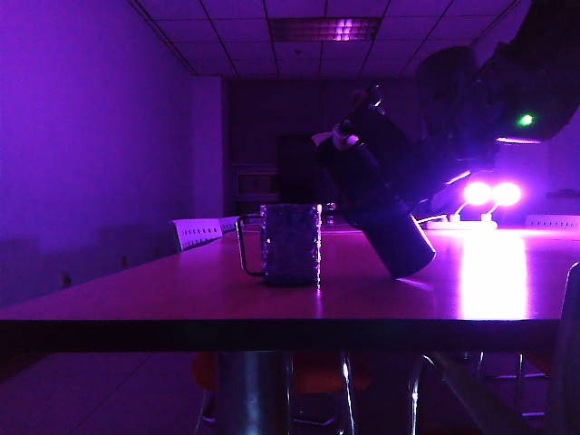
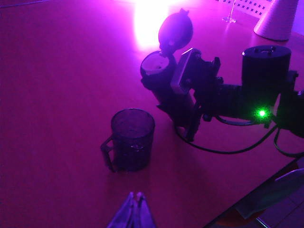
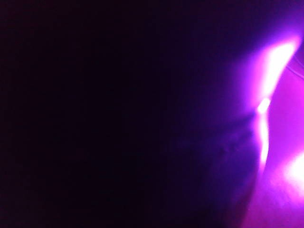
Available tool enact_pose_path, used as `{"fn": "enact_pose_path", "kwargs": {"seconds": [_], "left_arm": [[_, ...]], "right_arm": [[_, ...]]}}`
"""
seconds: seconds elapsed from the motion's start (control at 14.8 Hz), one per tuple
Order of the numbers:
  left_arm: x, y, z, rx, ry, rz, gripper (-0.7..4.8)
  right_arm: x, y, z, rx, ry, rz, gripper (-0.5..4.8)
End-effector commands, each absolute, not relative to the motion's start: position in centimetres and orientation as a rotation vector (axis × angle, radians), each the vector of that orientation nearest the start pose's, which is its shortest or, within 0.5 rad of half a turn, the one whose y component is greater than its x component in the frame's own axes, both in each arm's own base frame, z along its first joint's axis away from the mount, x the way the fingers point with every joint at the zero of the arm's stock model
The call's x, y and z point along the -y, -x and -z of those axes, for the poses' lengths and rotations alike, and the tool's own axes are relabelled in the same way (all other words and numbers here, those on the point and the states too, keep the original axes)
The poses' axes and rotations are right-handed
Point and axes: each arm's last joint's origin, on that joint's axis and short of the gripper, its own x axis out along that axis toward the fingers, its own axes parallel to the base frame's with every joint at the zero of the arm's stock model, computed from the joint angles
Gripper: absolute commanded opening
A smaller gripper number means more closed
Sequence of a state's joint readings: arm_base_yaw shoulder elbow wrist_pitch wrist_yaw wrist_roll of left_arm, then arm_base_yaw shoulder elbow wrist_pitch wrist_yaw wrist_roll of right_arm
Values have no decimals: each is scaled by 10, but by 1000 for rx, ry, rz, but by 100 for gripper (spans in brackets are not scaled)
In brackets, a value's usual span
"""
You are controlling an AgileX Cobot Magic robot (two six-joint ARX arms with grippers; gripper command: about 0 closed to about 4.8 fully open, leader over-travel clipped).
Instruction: Pick up the black thermos cup, pour some water from it into the cup, and then put the thermos cup back on the table.
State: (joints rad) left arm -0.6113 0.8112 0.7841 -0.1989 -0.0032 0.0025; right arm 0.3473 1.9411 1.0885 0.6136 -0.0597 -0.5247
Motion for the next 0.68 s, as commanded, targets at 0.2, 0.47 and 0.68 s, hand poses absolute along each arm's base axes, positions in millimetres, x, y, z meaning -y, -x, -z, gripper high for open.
{"fn": "enact_pose_path", "kwargs": {"seconds": [0.2, 0.47, 0.68], "left_arm": [[103, -146, -330, -195, -62, 614, -8], [103, -146, -330, -198, -67, 614, -8], [103, -146, -330, -198, -66, 615, -8]], "right_arm": [[-152, -388, -206, 20, 717, -344, 81], [-153, -388, -207, 53, 831, -346, 81], [-153, -388, -209, 82, 886, -341, 81]]}}
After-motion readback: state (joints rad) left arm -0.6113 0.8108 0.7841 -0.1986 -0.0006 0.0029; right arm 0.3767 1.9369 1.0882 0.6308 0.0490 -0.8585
